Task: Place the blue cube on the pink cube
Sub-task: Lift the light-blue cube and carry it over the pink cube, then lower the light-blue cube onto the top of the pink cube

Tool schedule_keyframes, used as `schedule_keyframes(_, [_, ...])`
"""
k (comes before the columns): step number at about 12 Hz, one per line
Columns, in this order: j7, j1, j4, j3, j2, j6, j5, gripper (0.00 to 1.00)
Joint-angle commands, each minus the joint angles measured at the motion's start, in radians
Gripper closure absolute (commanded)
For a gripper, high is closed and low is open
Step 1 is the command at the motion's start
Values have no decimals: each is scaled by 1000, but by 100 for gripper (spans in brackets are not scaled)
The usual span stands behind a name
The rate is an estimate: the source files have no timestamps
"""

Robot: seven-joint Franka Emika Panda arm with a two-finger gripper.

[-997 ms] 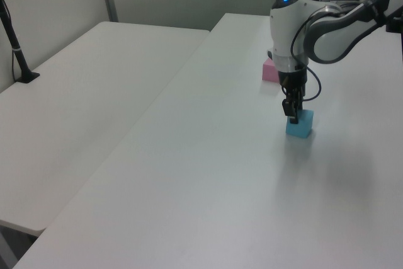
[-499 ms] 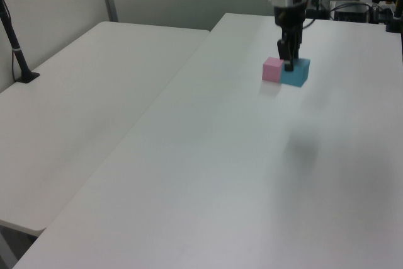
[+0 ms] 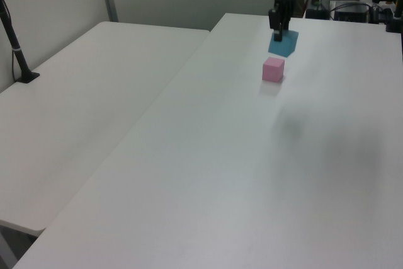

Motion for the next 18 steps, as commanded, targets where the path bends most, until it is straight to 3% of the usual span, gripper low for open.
schedule_keyframes(1, [-78,3,220,-117,157,-13,13,82])
schedule_keyframes(5, [-99,-2,240,-163,198,55,11,80])
schedule_keyframes(18, [-174,-49,135,-186,289,150,-1,80])
